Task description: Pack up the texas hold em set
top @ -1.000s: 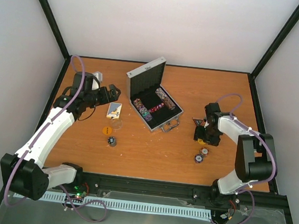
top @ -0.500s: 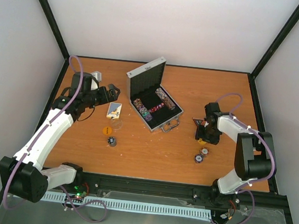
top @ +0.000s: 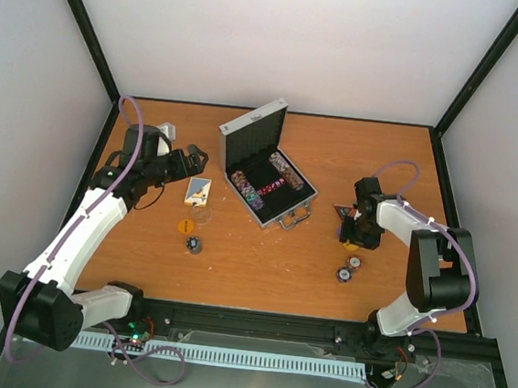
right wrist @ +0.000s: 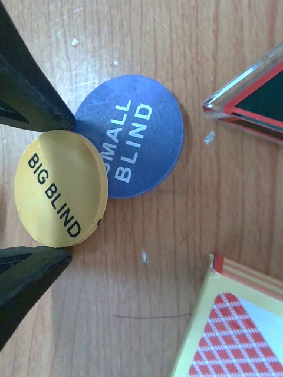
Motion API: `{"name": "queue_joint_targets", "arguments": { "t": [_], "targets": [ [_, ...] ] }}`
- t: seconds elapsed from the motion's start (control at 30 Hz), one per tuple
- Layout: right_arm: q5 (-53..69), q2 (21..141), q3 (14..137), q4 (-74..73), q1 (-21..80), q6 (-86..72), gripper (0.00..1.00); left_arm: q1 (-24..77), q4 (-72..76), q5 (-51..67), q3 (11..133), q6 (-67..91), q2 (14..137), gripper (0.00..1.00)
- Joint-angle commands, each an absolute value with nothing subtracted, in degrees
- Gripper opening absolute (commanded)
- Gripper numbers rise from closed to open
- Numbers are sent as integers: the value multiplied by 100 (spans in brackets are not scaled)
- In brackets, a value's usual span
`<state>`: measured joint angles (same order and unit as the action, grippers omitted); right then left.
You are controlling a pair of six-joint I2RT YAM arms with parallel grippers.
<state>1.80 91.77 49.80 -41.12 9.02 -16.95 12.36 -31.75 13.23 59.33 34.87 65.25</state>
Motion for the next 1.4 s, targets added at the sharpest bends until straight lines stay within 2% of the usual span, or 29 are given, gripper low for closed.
{"name": "queue_joint_targets", "arguments": {
  "t": [0.0, 0.47, 0.97, 1.37],
  "targets": [
    [112, 9284, 4932, -4032, 896, -1622, 53, 1222, -3050, 1318, 5959, 3576, 6478, 100],
    [541, 8959, 5536, -4321, 1073, -1348, 51, 1222, -3035, 1266, 5968, 3522, 6482, 100],
    [931, 9497, 6921, -4201, 2418, -1465, 51, 1222, -2949, 1238, 6028, 3210, 6321, 100],
    [1054, 9888, 7383, -4050, 2912, -1836, 51, 1222, -3016, 1543, 5743, 2995, 6356, 100]
  ]
}}
